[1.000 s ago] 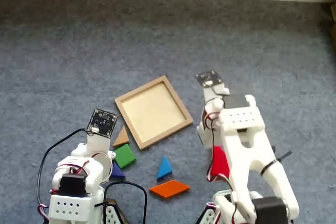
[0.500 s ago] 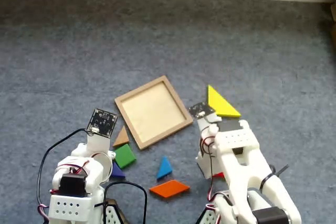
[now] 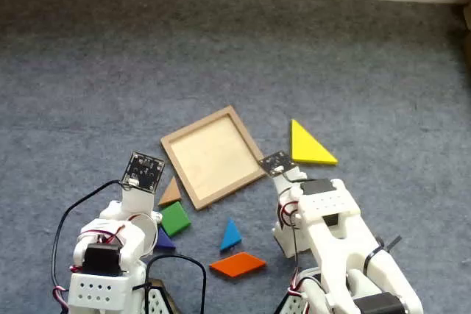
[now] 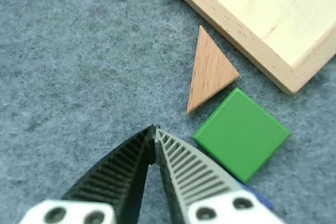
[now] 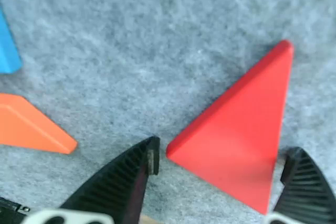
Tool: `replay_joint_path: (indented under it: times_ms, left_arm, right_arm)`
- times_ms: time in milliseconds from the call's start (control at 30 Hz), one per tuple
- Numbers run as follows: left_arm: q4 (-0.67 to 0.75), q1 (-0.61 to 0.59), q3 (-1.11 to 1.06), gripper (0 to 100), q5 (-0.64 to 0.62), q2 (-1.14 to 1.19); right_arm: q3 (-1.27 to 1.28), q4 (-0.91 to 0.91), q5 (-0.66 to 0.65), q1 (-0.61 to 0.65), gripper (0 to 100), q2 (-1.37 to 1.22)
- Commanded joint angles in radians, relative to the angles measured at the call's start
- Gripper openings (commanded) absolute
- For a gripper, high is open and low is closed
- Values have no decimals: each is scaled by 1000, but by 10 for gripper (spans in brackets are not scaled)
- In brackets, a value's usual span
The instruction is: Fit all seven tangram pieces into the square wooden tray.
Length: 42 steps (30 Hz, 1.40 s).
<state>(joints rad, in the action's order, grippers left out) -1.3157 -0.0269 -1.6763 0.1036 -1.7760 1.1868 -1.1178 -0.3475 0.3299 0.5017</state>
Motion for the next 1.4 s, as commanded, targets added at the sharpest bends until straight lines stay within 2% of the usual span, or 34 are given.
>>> replay_joint_path:
  times_ms: [0, 200, 867, 1067, 1367]
  left_arm:
    - [-3, 12, -19, 5, 9, -39]
    - [-3, 12, -19, 5, 9, -39]
    - [-3, 12, -19, 5, 9, -39]
    - [-3, 12, -19, 5, 9, -39]
    - [-3, 12, -19, 5, 9, -39]
  right_arm:
    - [-5, 18, -12, 1, 296, 21]
    - [-7, 18, -12, 1, 228, 28]
    - [-104, 10, 23, 7, 232, 30]
    - [-128, 16, 187, 7, 344, 30]
    - [-119, 82, 215, 7, 372, 19]
